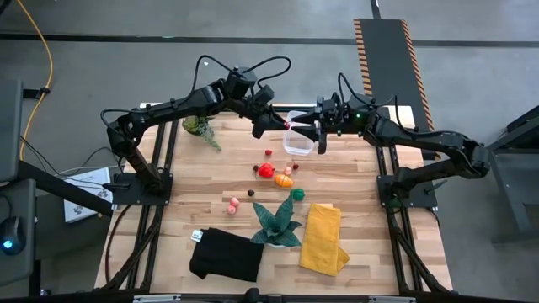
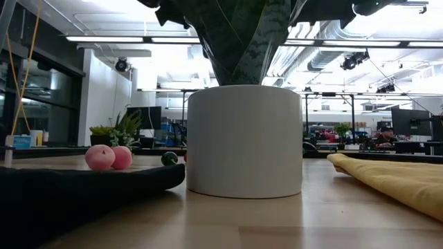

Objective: Pick and placing Produce into tupperware
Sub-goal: Put the bottom red cherry into the transparent container

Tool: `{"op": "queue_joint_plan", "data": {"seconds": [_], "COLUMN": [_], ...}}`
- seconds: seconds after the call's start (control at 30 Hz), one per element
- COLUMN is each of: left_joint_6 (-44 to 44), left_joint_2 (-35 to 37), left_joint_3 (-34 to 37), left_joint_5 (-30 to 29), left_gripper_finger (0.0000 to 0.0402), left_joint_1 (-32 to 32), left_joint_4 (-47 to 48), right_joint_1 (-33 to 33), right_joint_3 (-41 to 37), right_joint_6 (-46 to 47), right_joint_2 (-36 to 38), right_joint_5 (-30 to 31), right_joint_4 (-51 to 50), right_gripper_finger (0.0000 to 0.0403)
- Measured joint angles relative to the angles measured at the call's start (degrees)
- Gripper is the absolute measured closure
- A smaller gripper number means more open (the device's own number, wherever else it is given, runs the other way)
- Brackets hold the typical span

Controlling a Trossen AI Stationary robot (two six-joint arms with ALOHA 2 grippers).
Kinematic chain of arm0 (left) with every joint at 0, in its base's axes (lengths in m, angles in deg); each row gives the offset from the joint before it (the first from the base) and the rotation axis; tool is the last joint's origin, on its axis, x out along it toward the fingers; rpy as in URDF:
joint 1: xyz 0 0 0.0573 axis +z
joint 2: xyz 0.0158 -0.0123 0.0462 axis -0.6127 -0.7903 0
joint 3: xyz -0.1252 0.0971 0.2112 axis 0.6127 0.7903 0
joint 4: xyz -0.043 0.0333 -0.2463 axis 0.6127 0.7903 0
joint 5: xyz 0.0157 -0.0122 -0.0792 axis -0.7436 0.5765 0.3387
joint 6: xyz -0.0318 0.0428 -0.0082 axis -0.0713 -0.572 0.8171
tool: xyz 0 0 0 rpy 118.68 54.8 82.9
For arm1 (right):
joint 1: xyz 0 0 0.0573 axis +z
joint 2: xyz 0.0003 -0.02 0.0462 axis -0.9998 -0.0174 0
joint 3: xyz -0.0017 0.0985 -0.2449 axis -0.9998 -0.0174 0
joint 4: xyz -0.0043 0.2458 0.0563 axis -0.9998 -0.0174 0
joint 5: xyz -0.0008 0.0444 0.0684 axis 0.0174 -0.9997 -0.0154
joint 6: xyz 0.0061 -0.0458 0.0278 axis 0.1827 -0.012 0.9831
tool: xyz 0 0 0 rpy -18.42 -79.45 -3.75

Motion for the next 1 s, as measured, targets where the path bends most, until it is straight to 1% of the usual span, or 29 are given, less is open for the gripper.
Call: {"op": "queue_joint_plan", "data": {"seconds": [0.33,0.73,0.83,1.0], "left_joint_6": [0.0,0.0,0.0,-0.1], "left_joint_2": [0.0,0.0,0.0,0.0], "left_joint_3": [0.0,0.0,0.0,0.0], "left_joint_5": [0.2,0.2,0.2,0.2], "left_gripper_finger": [0.0295,0.0295,0.0295,0.0295], "left_joint_1": [0.0,0.0,0.0,0.0], "left_joint_4": [0.0,0.2,0.2,0.2], "right_joint_1": [0.0,0.0,0.0,0.0], "right_joint_3": [0.1,0.1,0.1,0.1], "right_joint_6": [0.5,0.6,0.7,0.7], "right_joint_2": [-2.5,-2.6,-2.6,-2.6], "right_joint_5": [0.0,0.0,0.0,0.0], "right_joint_4": [1.0,2.8,3.0,3.0], "right_gripper_finger": [0.0261,0.0261,0.0268,0.0295]}}
